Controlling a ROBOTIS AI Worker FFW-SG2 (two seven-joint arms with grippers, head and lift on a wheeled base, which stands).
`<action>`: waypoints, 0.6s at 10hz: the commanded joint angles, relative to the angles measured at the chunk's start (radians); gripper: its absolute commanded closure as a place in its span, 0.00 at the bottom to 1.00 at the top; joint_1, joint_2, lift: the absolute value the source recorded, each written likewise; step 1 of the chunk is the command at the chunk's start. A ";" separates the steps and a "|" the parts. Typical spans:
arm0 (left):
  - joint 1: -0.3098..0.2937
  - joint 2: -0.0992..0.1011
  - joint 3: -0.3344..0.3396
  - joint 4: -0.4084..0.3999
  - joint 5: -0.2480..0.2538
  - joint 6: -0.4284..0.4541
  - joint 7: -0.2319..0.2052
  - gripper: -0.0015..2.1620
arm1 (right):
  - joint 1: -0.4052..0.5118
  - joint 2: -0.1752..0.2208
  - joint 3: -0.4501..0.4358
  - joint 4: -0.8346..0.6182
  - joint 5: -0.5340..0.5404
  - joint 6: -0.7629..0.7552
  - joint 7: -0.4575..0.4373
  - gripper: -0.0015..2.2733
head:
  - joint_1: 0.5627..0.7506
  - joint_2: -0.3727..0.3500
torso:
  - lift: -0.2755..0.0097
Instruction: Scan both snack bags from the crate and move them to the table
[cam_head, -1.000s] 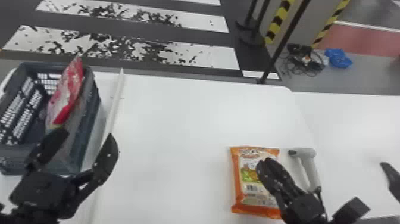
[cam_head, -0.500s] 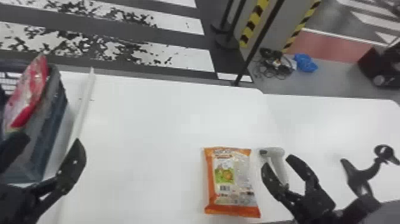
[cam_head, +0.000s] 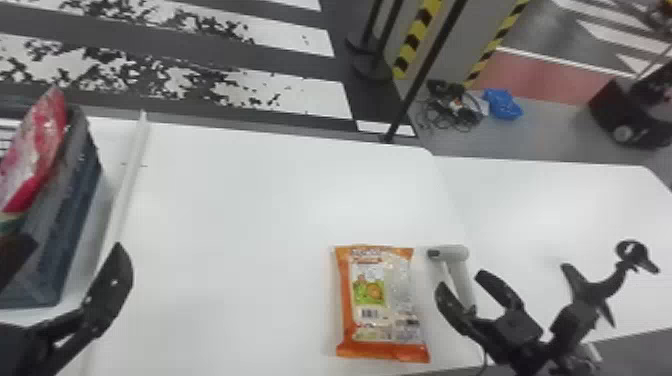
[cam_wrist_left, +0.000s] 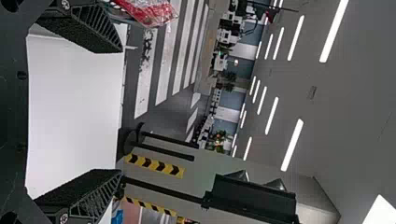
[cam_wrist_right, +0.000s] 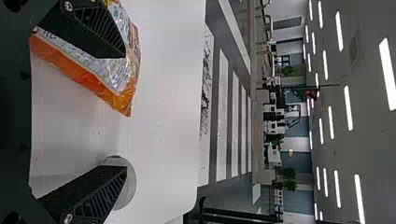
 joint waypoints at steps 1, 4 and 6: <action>0.000 -0.001 0.005 0.020 0.003 -0.025 0.000 0.04 | -0.071 -0.031 0.004 0.090 0.013 0.042 0.000 0.04 | 0.70 0.03 | 0.66; -0.017 -0.002 0.010 0.043 0.005 -0.028 0.000 0.04 | -0.185 -0.083 0.004 0.257 0.040 0.054 0.000 0.04 | 0.70 0.03 | 0.66; -0.029 -0.004 0.010 0.047 0.005 -0.019 0.000 0.04 | -0.231 -0.113 0.015 0.340 0.060 0.042 0.000 0.04 | 0.70 0.03 | 0.66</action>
